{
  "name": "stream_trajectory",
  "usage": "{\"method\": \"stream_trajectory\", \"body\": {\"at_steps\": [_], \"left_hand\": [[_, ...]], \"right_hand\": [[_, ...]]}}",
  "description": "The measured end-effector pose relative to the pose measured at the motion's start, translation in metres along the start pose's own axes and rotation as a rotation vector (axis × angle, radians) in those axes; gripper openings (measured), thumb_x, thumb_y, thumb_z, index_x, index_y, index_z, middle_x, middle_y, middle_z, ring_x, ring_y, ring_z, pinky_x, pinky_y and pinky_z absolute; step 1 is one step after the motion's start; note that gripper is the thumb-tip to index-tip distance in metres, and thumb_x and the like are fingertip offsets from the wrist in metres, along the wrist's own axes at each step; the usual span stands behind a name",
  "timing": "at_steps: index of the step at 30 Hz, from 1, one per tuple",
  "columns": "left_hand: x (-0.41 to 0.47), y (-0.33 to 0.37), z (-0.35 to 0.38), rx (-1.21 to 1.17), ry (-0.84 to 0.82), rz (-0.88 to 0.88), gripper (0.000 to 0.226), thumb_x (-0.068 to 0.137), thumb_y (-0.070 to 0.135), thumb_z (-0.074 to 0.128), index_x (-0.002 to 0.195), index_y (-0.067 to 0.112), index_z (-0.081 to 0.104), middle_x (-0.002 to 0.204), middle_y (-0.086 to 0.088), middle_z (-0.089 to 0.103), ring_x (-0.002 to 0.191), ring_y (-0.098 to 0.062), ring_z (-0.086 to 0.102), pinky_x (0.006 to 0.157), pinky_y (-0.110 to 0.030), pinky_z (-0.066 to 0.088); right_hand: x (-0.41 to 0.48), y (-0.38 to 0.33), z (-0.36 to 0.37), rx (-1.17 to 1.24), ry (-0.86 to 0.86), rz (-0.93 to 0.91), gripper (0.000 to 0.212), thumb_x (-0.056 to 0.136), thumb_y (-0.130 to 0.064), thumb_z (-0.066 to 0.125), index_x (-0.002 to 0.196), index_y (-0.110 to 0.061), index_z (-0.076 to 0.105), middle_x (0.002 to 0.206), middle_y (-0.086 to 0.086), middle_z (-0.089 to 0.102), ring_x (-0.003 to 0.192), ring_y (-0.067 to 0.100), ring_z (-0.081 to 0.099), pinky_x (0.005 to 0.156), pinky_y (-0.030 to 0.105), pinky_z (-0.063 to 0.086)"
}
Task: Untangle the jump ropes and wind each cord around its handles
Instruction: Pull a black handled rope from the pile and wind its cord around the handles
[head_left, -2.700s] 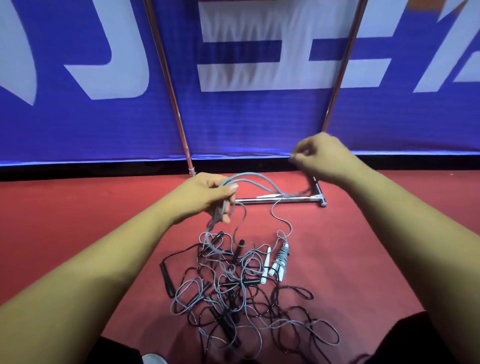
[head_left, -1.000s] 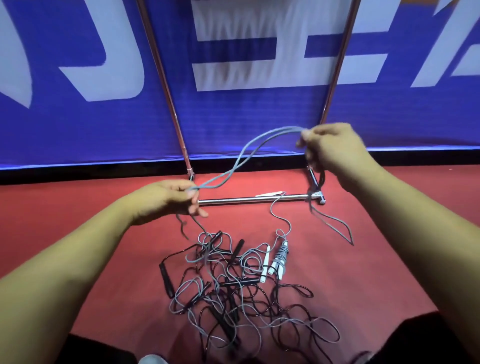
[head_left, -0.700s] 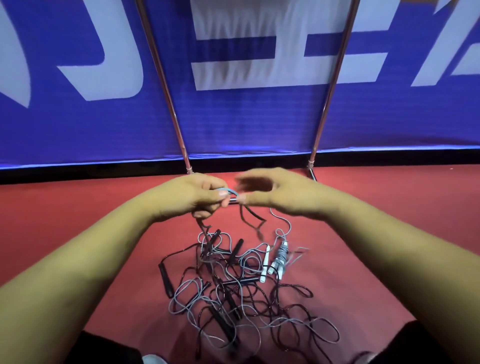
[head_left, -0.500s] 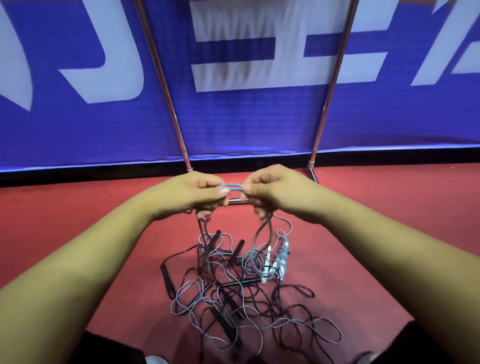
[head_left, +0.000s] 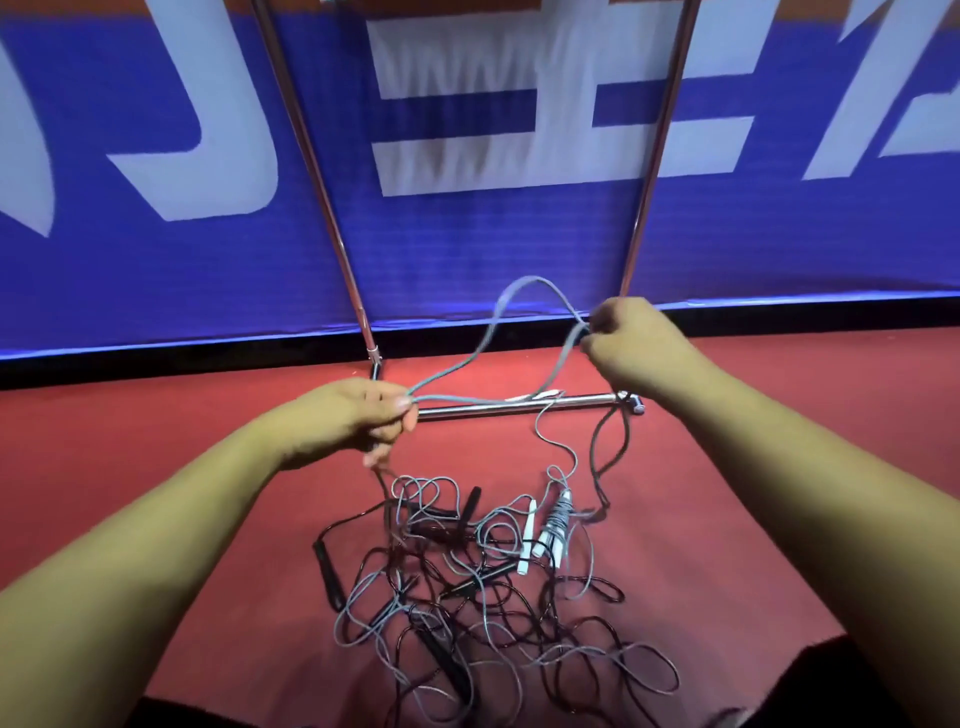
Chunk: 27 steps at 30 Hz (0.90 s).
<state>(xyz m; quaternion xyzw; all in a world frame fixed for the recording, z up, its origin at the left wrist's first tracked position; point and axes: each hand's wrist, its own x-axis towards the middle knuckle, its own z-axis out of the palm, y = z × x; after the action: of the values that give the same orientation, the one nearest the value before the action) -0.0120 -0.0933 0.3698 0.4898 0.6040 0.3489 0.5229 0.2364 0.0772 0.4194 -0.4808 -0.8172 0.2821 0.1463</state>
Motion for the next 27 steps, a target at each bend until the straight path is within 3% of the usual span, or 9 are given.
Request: {"method": "stream_trajectory", "body": {"at_steps": [2,5,8,11,15,18,21,24,27], "left_hand": [[-0.003,0.019,0.008,-0.032,-0.036,0.073,0.044,0.084,0.051,0.068,0.084,0.009,0.059,0.056,0.005,0.030,0.044,-0.012,0.028,0.053,-0.024,0.038],[-0.008,0.037,0.023,0.042,-0.068,0.100,0.032,0.091,0.041,0.061,0.080,0.010,0.061,0.055,0.005,0.029,0.046,-0.012,0.021,0.049,-0.022,0.029],[-0.009,0.044,0.033,0.045,-0.060,0.093,0.027,0.093,0.029,0.050,0.075,0.012,0.061,0.055,0.002,0.027,0.047,-0.012,0.019,0.048,-0.023,0.024],[-0.010,0.046,0.034,0.034,-0.045,0.125,0.029,0.093,0.029,0.052,0.068,0.018,0.060,0.055,-0.001,0.027,0.045,-0.012,0.021,0.048,-0.024,0.026],[-0.009,0.041,0.026,0.113,-0.032,0.194,0.037,0.095,0.034,0.059,0.083,0.000,0.057,0.059,-0.001,0.049,0.055,-0.018,0.054,0.061,-0.024,0.047],[-0.005,0.021,0.016,0.402,-0.139,0.088,0.021,0.097,0.029,0.057,0.084,0.014,0.065,0.077,-0.004,0.067,0.089,-0.023,0.069,0.089,-0.032,0.051],[-0.001,-0.011,0.008,0.581,-0.165,-0.104,0.031,0.096,0.048,0.053,0.094,0.023,0.072,0.100,0.004,0.073,0.104,-0.019,0.065,0.104,-0.038,0.045],[0.007,-0.021,0.008,0.575,-0.060,-0.092,0.027,0.102,0.029,0.049,0.097,0.011,0.068,0.095,0.005,0.074,0.102,-0.013,0.067,0.101,-0.034,0.046],[0.012,-0.012,0.018,0.350,0.032,-0.022,0.024,0.105,0.014,0.042,0.087,0.005,0.055,0.065,-0.004,0.058,0.086,-0.025,0.070,0.083,-0.028,0.050]], "right_hand": [[-0.004,-0.006,-0.002,-0.104,-0.055,-0.111,0.060,0.082,-0.003,0.050,0.141,-0.006,0.042,0.134,0.016,0.054,0.119,0.031,0.055,0.094,0.036,0.047],[-0.023,-0.026,0.001,0.195,-0.331,-0.322,0.074,0.082,0.009,0.050,0.150,-0.015,0.032,0.148,0.000,0.046,0.131,0.013,0.048,0.105,0.025,0.040],[-0.040,-0.039,0.022,0.376,-0.559,-0.370,0.040,0.092,-0.003,0.059,0.132,-0.009,0.056,0.126,0.007,0.066,0.114,0.014,0.062,0.099,0.024,0.048],[-0.050,-0.043,0.037,0.351,-0.639,-0.384,0.022,0.097,-0.023,0.059,0.094,-0.002,0.065,0.076,0.015,0.069,0.072,0.022,0.070,0.065,0.020,0.051],[-0.043,-0.046,0.025,0.640,-0.488,-0.397,0.024,0.100,-0.013,0.051,0.080,-0.003,0.060,0.049,0.001,0.040,0.043,0.014,0.037,0.047,0.024,0.030],[-0.034,-0.050,0.003,1.035,-0.331,-0.342,0.029,0.100,-0.009,0.046,0.074,-0.005,0.055,0.047,-0.008,0.027,0.042,0.008,0.021,0.044,0.020,0.019],[-0.021,-0.041,-0.015,1.151,-0.093,-0.265,0.031,0.102,-0.013,0.044,0.073,-0.006,0.053,0.048,-0.006,0.024,0.042,0.009,0.020,0.044,0.018,0.022],[-0.012,-0.024,-0.017,0.913,0.076,-0.146,0.031,0.101,-0.013,0.046,0.073,-0.005,0.056,0.052,0.003,0.033,0.043,0.014,0.028,0.044,0.022,0.027],[0.000,-0.001,-0.010,0.276,0.094,-0.078,0.024,0.093,-0.018,0.054,0.088,0.004,0.062,0.067,0.015,0.062,0.053,0.023,0.055,0.054,0.028,0.047]]}}
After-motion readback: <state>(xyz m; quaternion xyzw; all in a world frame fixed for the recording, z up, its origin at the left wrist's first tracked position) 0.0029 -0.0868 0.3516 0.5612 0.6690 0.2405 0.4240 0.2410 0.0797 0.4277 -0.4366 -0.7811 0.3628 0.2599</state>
